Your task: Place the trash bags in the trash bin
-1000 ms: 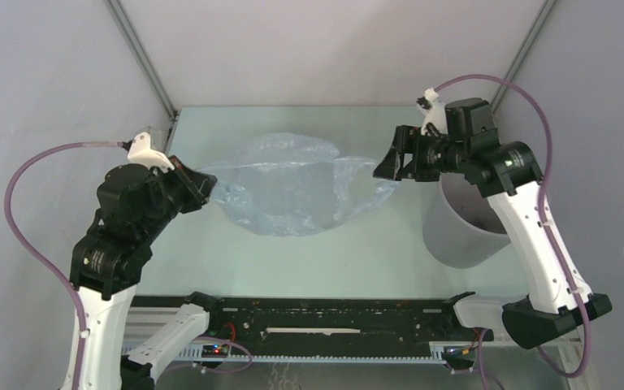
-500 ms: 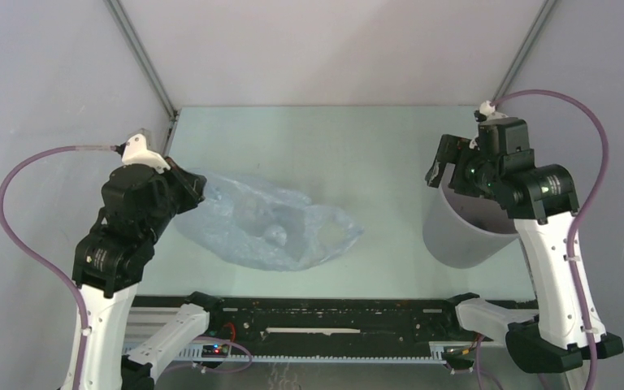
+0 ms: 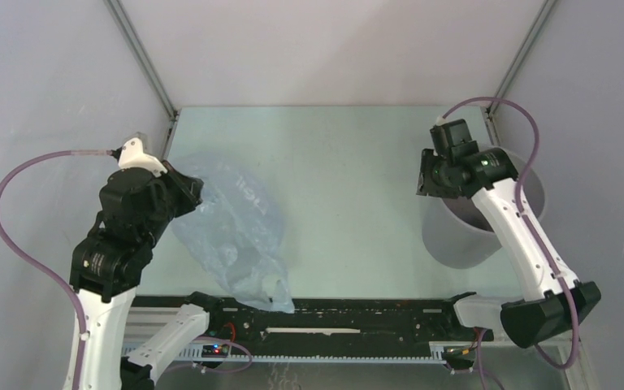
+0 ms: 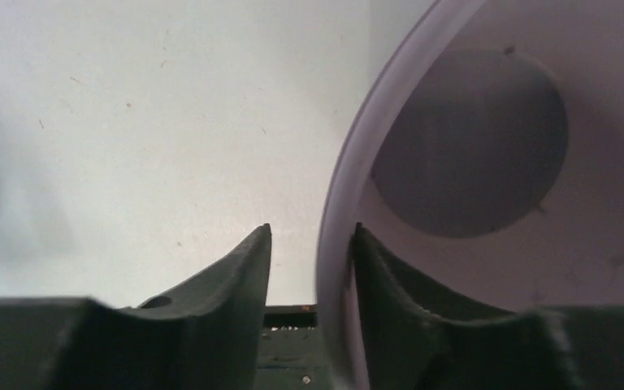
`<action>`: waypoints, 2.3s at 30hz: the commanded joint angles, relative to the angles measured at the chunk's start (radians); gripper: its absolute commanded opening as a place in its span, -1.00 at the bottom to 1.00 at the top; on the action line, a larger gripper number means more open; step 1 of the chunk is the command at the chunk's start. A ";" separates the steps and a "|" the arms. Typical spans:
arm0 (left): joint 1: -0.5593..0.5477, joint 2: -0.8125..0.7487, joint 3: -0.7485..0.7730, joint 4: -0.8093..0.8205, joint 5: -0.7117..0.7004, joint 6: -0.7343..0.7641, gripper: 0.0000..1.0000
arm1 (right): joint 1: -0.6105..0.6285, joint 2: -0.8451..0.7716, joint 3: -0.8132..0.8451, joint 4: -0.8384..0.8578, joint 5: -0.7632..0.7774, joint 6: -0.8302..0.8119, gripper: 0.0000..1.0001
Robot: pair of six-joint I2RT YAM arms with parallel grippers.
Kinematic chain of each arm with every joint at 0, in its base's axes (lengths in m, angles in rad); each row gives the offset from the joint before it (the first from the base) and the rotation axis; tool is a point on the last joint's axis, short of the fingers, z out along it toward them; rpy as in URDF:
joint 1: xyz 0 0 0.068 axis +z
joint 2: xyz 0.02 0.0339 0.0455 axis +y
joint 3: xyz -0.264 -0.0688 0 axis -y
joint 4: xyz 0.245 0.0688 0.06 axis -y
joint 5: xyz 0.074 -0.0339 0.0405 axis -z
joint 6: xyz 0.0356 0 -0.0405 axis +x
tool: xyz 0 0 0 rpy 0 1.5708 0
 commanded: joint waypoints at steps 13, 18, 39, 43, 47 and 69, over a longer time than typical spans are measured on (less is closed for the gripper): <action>0.006 -0.048 0.080 -0.054 -0.010 -0.045 -1.00 | 0.345 0.265 0.208 0.229 -0.023 -0.153 -1.00; 0.006 -0.035 0.119 -0.048 0.049 -0.044 -1.00 | 0.383 0.358 0.287 0.230 -0.139 -0.182 -1.00; 0.006 -0.005 0.166 -0.043 0.012 -0.058 -1.00 | 0.503 0.348 0.510 -0.005 -0.156 -0.095 0.61; 0.006 0.003 0.156 -0.043 0.011 -0.085 -1.00 | 0.573 0.268 0.459 -0.026 -0.102 -0.046 0.72; 0.005 0.008 0.160 -0.059 0.017 -0.122 -1.00 | 0.664 0.213 0.420 -0.010 -0.079 0.021 0.78; 0.006 -0.001 0.130 0.036 0.155 -0.243 -1.00 | 0.876 0.047 -0.200 0.518 -0.169 0.511 0.87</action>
